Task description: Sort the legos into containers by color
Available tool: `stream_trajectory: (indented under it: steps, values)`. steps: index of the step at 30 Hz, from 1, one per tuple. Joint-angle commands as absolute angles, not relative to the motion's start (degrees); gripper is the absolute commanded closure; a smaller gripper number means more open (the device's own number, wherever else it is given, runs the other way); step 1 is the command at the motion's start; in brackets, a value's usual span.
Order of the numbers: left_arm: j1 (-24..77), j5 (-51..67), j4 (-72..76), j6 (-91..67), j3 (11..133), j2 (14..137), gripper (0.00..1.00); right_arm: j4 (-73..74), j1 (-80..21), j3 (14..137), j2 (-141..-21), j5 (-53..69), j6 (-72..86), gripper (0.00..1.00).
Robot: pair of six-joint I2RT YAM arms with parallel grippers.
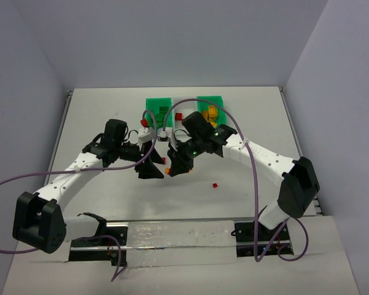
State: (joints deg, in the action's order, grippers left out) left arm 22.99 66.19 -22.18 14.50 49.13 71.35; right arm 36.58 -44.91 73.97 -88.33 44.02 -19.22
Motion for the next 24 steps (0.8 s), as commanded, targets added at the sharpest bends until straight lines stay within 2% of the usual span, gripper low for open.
stream_trajectory:
  steps: [1,16,19,24]
  values:
    - [23.42,67.03,-22.46,16.86,52.26,71.65,0.16,36.65,-45.02,76.48,-88.31,45.5,-18.79,1.0]
    - [24.52,67.91,-19.81,15.88,51.97,72.33,0.21,36.74,-45.09,77.61,-88.68,46.93,-18.02,1.0]
    - [24.61,67.79,-19.25,15.47,51.77,72.45,0.28,36.85,-45.09,77.72,-88.77,46.87,-18.05,1.0]
    - [24.61,67.87,-18.11,14.35,51.45,72.49,0.45,36.85,-45.09,77.85,-88.86,47.09,-18.02,1.0]
